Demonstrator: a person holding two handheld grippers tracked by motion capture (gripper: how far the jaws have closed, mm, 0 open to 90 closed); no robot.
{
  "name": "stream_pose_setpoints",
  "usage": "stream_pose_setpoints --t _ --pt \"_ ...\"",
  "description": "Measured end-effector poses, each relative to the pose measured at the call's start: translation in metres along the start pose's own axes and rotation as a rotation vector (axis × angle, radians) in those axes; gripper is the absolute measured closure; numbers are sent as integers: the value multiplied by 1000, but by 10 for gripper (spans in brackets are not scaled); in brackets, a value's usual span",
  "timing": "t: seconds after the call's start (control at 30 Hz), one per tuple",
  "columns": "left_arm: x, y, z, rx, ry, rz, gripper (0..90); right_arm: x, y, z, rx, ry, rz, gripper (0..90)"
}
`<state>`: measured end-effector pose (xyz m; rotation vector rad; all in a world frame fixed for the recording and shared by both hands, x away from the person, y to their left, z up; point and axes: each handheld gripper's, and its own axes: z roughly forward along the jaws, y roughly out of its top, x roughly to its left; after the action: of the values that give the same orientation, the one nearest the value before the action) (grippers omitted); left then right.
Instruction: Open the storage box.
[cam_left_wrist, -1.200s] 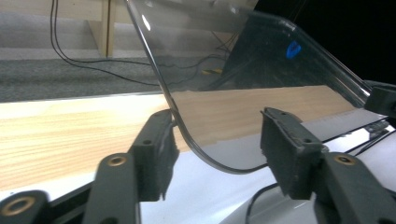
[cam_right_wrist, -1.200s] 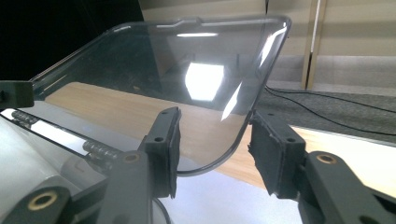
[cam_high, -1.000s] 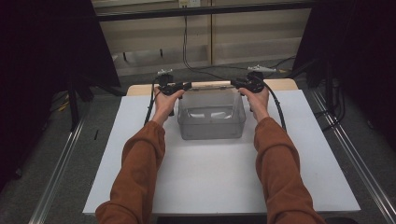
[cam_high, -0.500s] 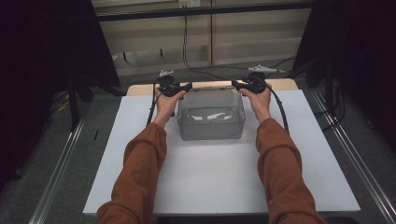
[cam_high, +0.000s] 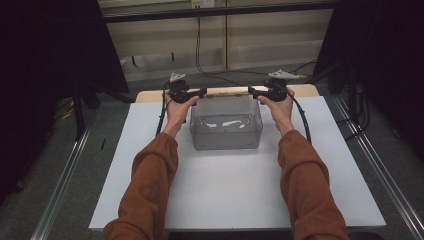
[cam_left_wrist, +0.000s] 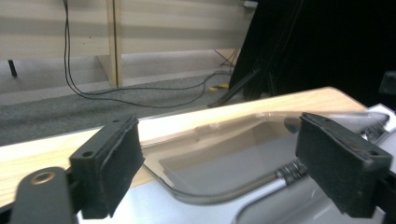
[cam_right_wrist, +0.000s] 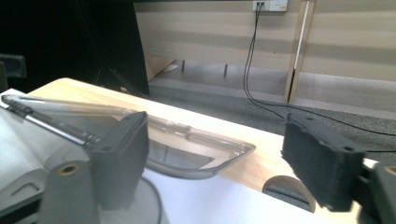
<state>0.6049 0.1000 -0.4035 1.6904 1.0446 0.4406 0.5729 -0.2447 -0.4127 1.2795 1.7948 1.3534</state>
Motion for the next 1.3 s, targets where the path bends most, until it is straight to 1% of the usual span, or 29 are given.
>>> stream_pose_setpoints --t 0.07,0.17,0.2,0.27,0.33,0.4,0.47,0.5,0.57,0.6,0.63,0.7,0.73,0.77,0.8,0.83,0.9,0.93,0.97,1.0,1.07,1.13,1.17,1.2,1.27,1.3 --pt "-2 -1 -4 -16 -4 25 98 2 0 -3 -2 -1 -8 165" --pt "-6 -4 -11 -34 -7 54 89 5 -1 -10 -17 2 -1 102" --pt "-6 -6 -13 -39 -11 56 83 6 -1 -12 -22 5 6 89" --pt "-8 -9 -19 -42 -14 53 73 9 -2 -17 -30 1 -2 64" --pt "-9 -12 -24 -49 -22 60 69 12 -3 -23 -41 0 -10 48" --pt "-10 -15 -30 -62 -32 48 60 16 -4 -29 -51 11 -18 25" --pt "-11 -18 -36 -72 -39 39 51 20 -6 -34 -68 17 -35 23" --pt "-12 -19 -39 -73 -41 42 47 21 -6 -37 -71 15 -42 16" --pt "-13 -22 -46 -82 -44 47 34 25 -8 -43 -78 -10 -72 13" --pt "-13 -23 -50 -92 -50 50 31 26 -9 -45 -83 -17 -72 13" --pt "-14 -24 -54 -104 -47 52 27 28 -10 -48 -93 -21 -68 10" --pt "-17 -27 -61 -117 -37 69 27 31 -11 -53 -102 -21 -75 0" --pt "-17 -29 -65 -118 -35 80 28 33 -12 -55 -108 -34 -82 0" --pt "-17 -31 -68 -123 -47 81 27 36 -13 -58 -117 -45 -86 0" --pt "-17 -33 -72 -128 -49 92 27 38 -14 -61 -118 -45 -92 0" --pt "-18 -35 -74 -133 -50 93 26 41 -15 -65 -111 -53 -92 0" --pt "-20 -38 -81 -134 -57 112 19 45 -17 -70 -124 -44 -87 0" --pt "-21 -39 -84 -141 -61 115 19 48 -18 -73 -123 -35 -95 0" --pt "-22 -40 -88 -149 -64 127 19 50 -20 -76 -119 -40 -106 0" --pt "-23 -42 -93 -156 -69 124 19 51 -22 -78 -118 -44 -113 0" --pt "-25 -46 -101 -177 -69 125 19 53 -27 -85 -121 -43 -116 1" --pt "-24 -51 -110 -189 -62 140 19 56 -32 -92 -125 -52 -114 1" --pt "-25 -53 -112 -191 -64 127 20 58 -35 -97 -127 -58 -118 1" --pt "-24 -55 -115 -188 -60 126 21 58 -36 -99 -130 -59 -124 1" --pt "-24 -60 -122 -191 -60 113 24 61 -40 -108 -137 -68 -133 1" --pt "-25 -62 -125 -196 -58 110 24 61 -42 -112 -148 -76 -140 1"
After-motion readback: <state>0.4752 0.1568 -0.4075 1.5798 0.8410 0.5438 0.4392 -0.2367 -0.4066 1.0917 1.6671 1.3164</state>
